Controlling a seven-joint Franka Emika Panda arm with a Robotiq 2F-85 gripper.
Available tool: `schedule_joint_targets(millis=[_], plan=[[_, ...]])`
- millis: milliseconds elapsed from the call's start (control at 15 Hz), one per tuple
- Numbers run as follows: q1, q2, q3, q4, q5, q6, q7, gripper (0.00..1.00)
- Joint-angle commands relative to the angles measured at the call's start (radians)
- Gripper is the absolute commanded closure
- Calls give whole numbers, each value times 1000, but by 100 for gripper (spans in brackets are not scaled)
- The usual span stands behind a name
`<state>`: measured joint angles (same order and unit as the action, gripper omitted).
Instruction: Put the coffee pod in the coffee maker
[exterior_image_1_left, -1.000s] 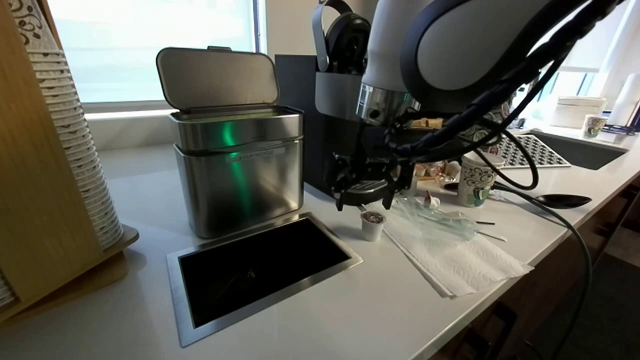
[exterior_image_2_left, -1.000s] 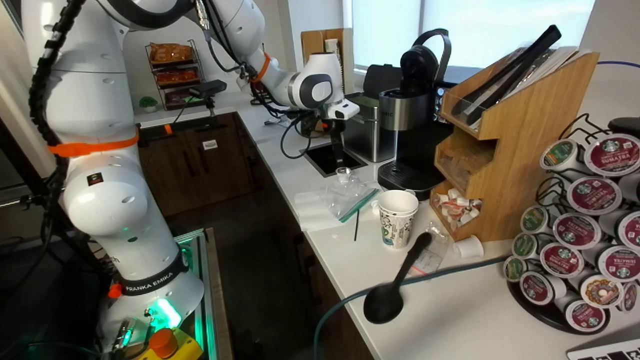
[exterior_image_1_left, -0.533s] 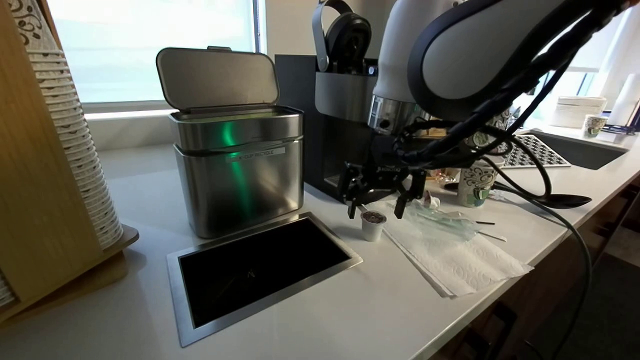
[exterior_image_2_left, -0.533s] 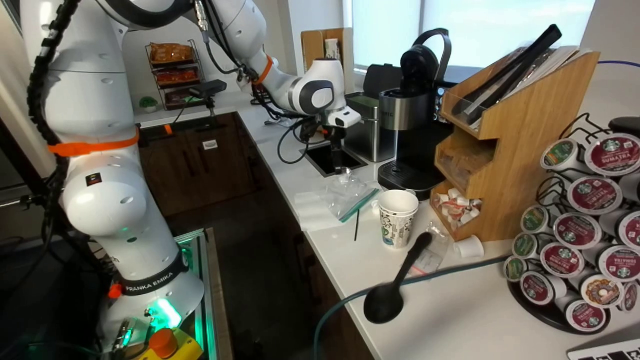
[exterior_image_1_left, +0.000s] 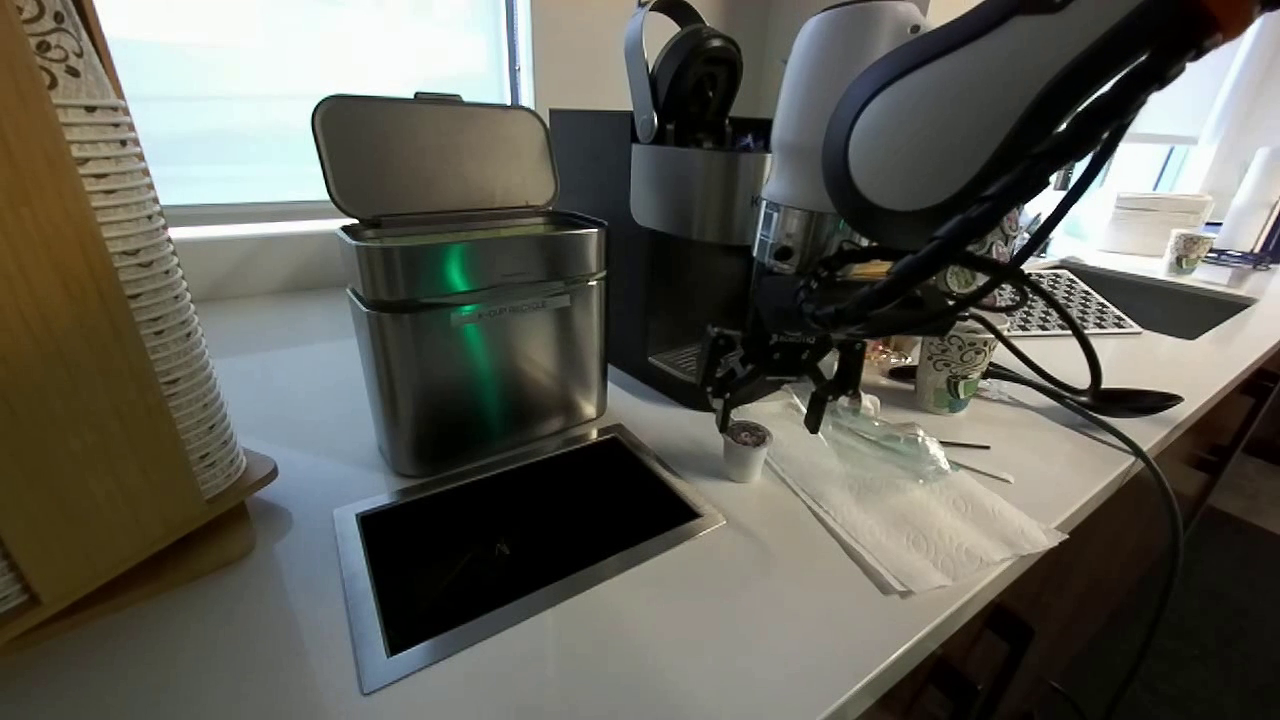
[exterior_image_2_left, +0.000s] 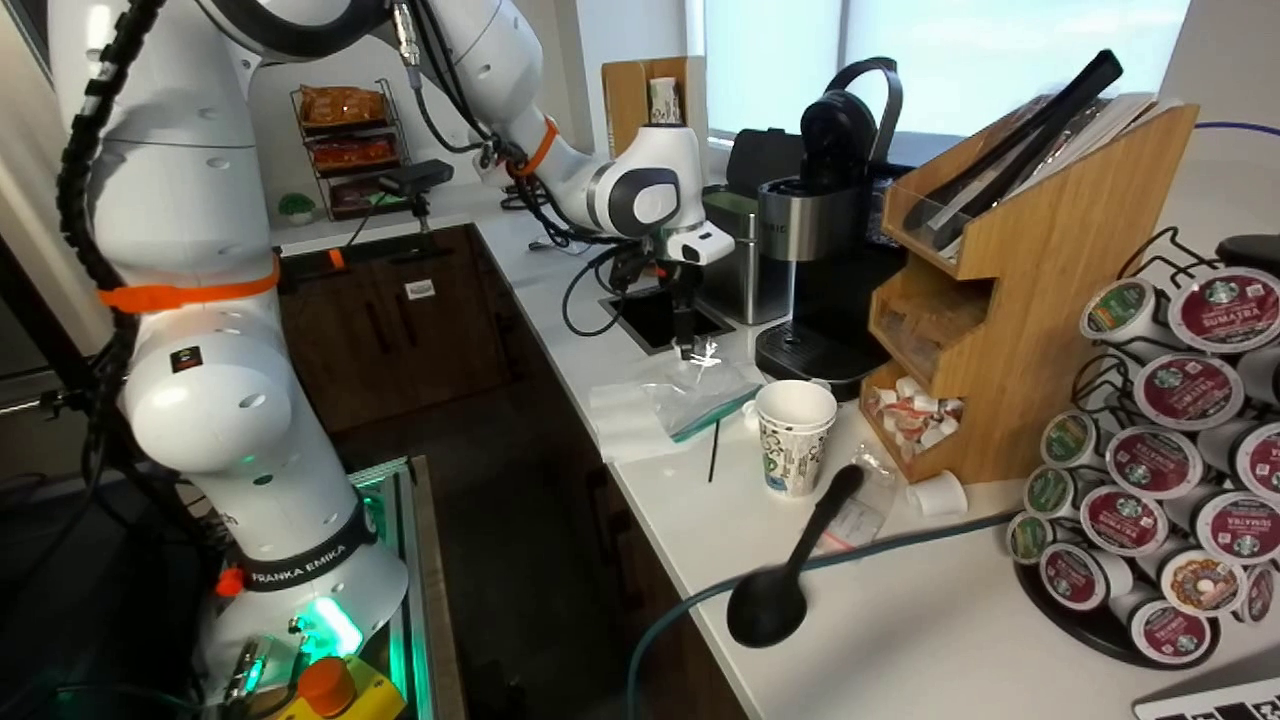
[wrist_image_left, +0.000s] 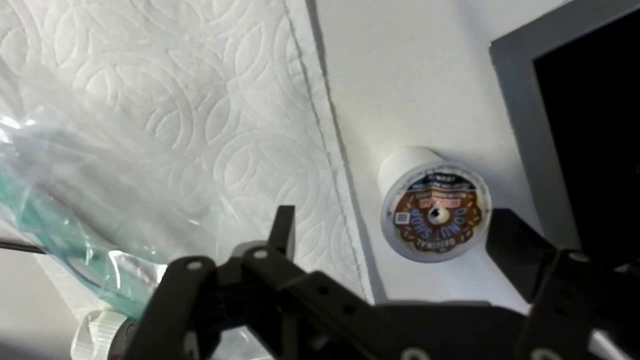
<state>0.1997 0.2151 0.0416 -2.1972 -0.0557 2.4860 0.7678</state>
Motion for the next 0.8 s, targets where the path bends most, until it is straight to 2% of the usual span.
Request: schedule_joint_targets(millis=[0, 600, 733], plan=[[1, 31, -1, 32, -17, -18, 1, 4], [24, 61, 6, 69, -47, -16, -9, 1], [24, 65, 13, 71, -33, -19, -22, 3]])
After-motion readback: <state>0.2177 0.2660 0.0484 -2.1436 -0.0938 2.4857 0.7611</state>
